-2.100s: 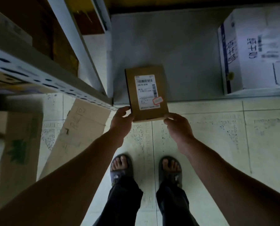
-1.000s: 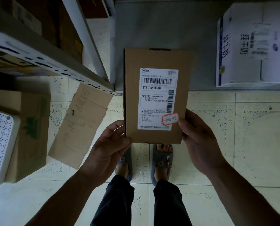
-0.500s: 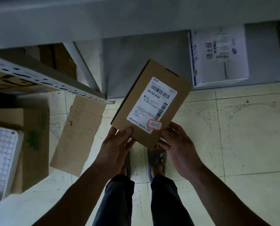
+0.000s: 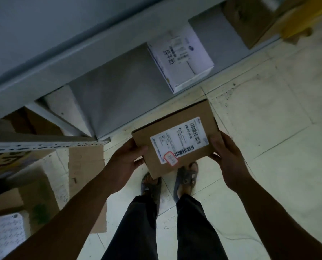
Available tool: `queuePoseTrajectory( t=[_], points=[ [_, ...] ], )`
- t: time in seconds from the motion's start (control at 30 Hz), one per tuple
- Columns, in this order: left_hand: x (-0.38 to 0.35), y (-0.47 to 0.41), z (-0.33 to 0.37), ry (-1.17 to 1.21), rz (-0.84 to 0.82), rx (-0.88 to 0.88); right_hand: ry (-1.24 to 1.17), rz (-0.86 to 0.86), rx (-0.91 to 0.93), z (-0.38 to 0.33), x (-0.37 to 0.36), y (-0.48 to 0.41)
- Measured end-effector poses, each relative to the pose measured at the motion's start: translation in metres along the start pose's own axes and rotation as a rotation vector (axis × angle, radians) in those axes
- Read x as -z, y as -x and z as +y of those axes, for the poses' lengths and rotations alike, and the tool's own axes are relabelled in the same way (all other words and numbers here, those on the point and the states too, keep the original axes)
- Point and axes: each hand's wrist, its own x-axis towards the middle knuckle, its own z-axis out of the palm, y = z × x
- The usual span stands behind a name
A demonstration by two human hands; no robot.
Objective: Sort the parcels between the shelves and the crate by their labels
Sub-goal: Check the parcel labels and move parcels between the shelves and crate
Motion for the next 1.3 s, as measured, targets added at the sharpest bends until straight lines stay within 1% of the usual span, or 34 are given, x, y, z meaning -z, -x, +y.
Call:
queuePoseTrajectory(
  t=[0.1,0.2,0.27,0.37,0.4,0.47,0.53,0.6,0.83,0.97,1.03,1.07,1.3],
  points=[
    [-0.032,-0.009,0.010,-0.104,-0.065,0.040,-0.033,0.099,-0.012,0.007,0.036,0.022],
    [-0.078,-0.023,0.014,-0.245,-0.131,0.079,-0.117,0.193,-0.027,0.018,0.079,0.041],
    [-0.116,-0.033,0.013,-0.340,-0.187,0.090,-0.163,0.248,-0.042,0.028,0.109,0.054],
    [-0.187,-0.048,0.003,-0.453,-0.242,0.095,-0.295,0.360,-0.073,0.042,0.160,0.075],
    [-0.199,-0.051,0.003,-0.460,-0.228,0.089,-0.324,0.391,-0.081,0.044,0.168,0.077],
    [-0.251,-0.057,-0.006,-0.492,-0.195,0.100,-0.403,0.472,-0.084,0.042,0.207,0.092],
    [-0.292,-0.057,-0.014,-0.543,-0.199,0.133,-0.443,0.537,-0.082,0.041,0.239,0.104],
    [-0.342,-0.056,-0.025,-0.645,-0.277,0.142,-0.502,0.623,-0.069,0.039,0.280,0.121],
    [-0.457,-0.069,-0.052,-0.759,-0.392,0.116,-0.624,0.784,-0.074,0.041,0.366,0.146],
    [-0.514,-0.087,-0.062,-0.807,-0.414,0.150,-0.693,0.840,-0.101,0.043,0.409,0.149],
    [-0.554,-0.102,-0.065,-0.833,-0.441,0.176,-0.738,0.882,-0.113,0.039,0.439,0.146],
    [-0.572,-0.108,-0.065,-0.855,-0.434,0.185,-0.761,0.904,-0.127,0.035,0.452,0.144],
    [-0.698,-0.156,-0.063,-0.965,-0.537,0.235,-0.865,1.015,-0.137,0.006,0.549,0.128]
  ],
)
